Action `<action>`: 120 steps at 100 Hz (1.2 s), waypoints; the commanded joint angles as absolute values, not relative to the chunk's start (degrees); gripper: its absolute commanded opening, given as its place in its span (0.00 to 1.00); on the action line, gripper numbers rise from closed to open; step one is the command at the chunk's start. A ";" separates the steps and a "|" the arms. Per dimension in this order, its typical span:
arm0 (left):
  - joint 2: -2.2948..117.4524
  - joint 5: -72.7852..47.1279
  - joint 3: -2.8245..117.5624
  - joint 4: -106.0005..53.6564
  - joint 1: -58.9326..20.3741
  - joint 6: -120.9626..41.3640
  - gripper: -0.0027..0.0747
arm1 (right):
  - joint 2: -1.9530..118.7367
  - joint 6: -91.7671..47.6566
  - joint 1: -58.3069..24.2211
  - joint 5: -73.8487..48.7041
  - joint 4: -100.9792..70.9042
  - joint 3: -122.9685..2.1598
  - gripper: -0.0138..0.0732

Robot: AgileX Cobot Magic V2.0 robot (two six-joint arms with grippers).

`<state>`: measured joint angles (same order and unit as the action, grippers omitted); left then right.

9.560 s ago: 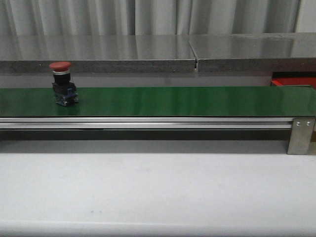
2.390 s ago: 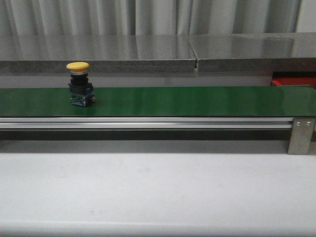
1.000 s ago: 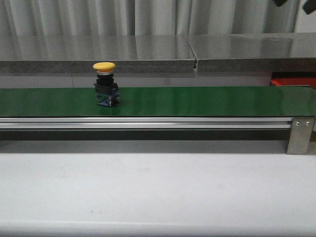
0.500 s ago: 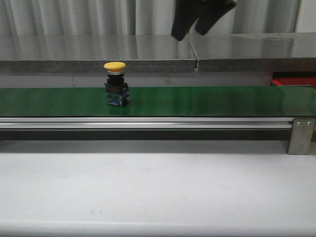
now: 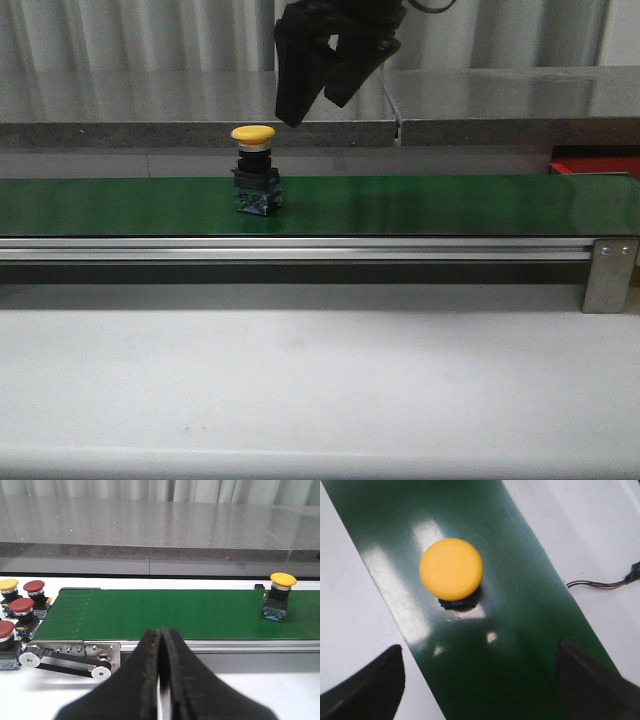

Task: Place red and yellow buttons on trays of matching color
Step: 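Move the right gripper down over the yellow button on the belt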

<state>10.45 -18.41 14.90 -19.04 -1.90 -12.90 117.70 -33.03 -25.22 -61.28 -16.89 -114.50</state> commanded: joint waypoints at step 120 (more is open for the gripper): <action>10.90 -13.77 16.46 -19.75 -2.42 -12.70 0.01 | 114.01 -29.14 -25.14 -63.72 -9.02 -116.21 0.85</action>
